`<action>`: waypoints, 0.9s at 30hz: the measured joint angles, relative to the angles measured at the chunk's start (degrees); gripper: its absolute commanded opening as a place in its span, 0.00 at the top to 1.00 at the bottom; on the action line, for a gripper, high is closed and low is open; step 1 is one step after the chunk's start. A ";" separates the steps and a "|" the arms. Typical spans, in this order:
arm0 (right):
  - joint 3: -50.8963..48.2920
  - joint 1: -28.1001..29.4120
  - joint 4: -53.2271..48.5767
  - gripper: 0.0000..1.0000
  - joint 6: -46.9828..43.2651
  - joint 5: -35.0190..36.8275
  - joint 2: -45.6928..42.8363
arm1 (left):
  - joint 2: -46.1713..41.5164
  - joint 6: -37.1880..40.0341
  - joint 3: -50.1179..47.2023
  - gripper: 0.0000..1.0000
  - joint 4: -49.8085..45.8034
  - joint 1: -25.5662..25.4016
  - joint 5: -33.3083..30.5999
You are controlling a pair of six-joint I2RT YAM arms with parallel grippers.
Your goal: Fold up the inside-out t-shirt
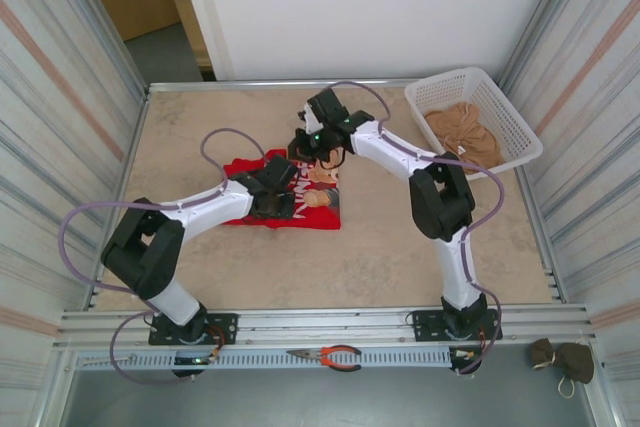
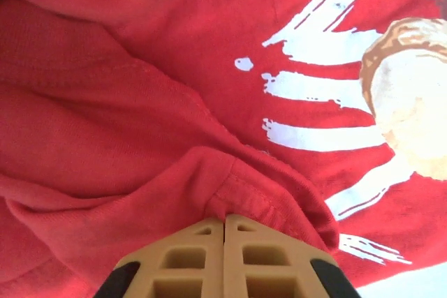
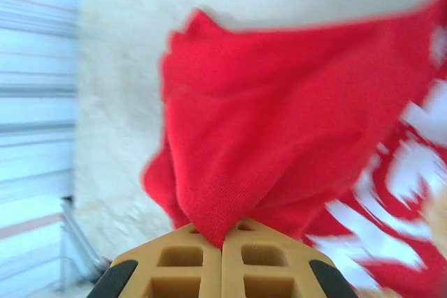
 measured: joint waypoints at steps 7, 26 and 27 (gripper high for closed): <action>11.74 0.28 20.57 0.27 9.70 -11.02 12.13 | -3.23 -2.64 -2.49 1.00 1.99 2.69 -0.39; -18.78 -10.38 14.78 0.34 3.15 -4.59 -9.70 | -35.87 -27.08 -32.06 0.45 7.87 27.39 6.78; -18.75 -10.51 12.96 0.35 1.95 -3.65 -9.70 | -37.68 -28.61 -32.96 0.44 7.26 27.39 6.56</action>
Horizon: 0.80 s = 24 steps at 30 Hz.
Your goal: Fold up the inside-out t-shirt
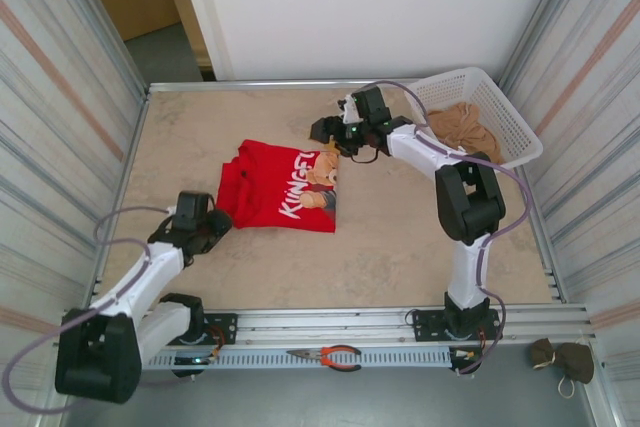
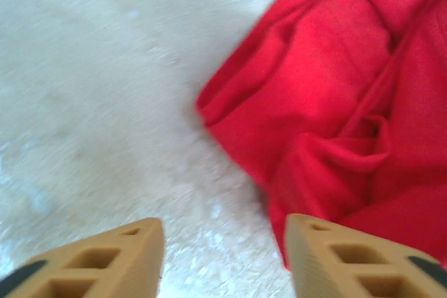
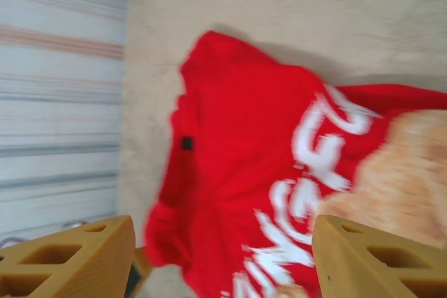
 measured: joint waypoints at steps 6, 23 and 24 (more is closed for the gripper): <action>5.51 1.64 -12.13 0.39 -6.45 4.00 2.60 | -7.30 -3.82 1.88 0.42 -1.90 -2.97 -2.84; 19.67 4.55 -21.33 0.43 -10.58 5.18 18.01 | 19.10 -3.78 13.55 0.41 17.03 -16.20 1.33; 19.71 4.52 -21.38 0.43 -10.58 5.16 18.10 | 19.12 -3.87 13.55 0.42 16.44 -15.43 0.74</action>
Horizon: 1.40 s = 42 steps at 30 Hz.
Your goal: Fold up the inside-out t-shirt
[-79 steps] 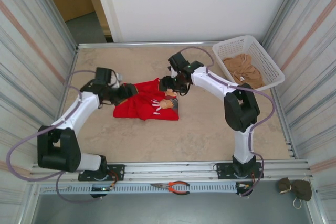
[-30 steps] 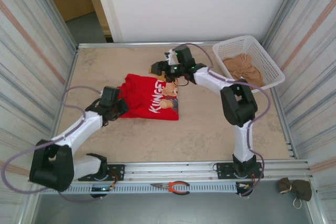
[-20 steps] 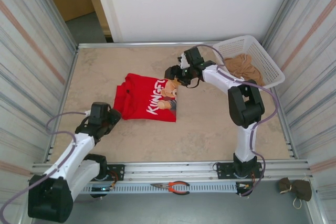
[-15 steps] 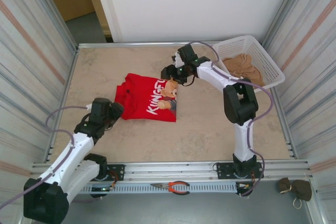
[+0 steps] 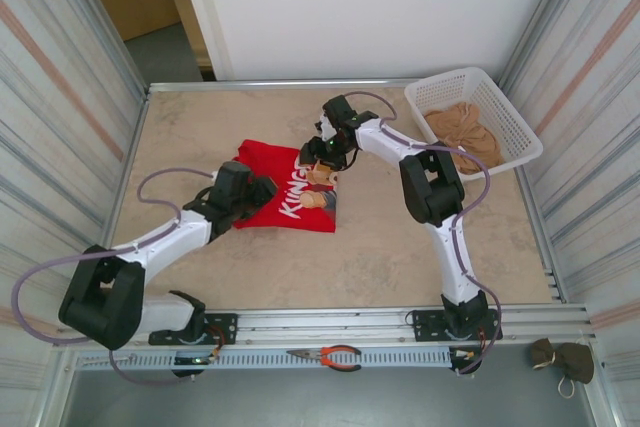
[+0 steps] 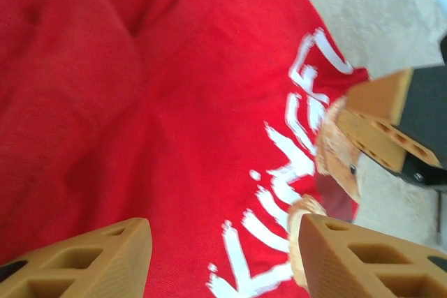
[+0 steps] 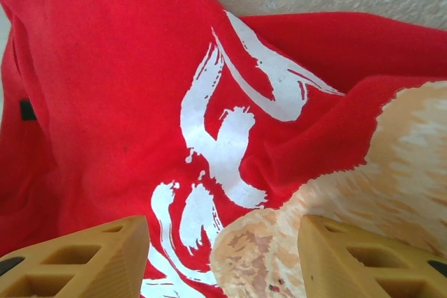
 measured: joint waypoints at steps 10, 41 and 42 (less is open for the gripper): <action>-9.64 -1.40 5.49 0.45 2.32 2.40 -3.41 | 9.33 4.55 2.01 0.42 -2.49 13.07 2.93; -34.18 -10.93 9.53 0.31 4.26 13.03 -39.98 | 33.57 28.79 45.44 0.35 -13.73 15.34 30.71; -32.22 -12.15 9.33 0.30 2.71 11.80 -37.44 | 33.88 29.20 45.44 0.35 -14.40 16.41 30.71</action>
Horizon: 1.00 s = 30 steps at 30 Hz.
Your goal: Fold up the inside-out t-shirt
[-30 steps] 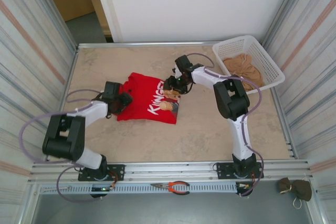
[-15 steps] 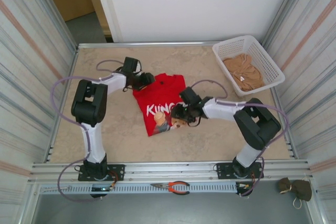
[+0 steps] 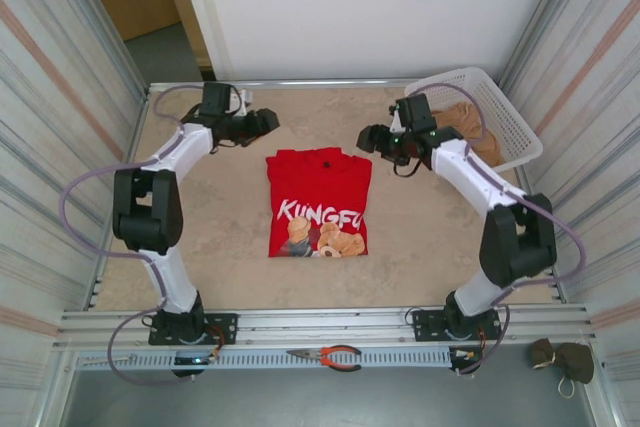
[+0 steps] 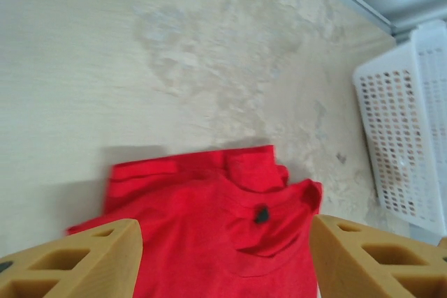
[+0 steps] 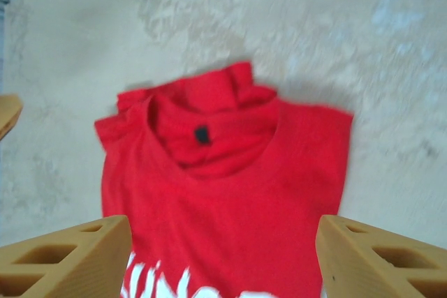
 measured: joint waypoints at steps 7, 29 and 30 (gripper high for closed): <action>5.49 -1.38 -2.14 0.30 -6.14 -4.22 15.87 | 5.86 2.38 0.00 0.35 -4.61 0.59 0.85; 8.57 -2.12 -1.64 1.00 -7.02 -6.58 24.48 | 10.78 3.52 -1.44 1.00 -2.40 -1.11 3.32; 8.33 -2.12 -1.49 1.00 -7.02 -6.58 23.91 | 10.34 3.43 -1.92 1.00 -1.70 -1.05 3.21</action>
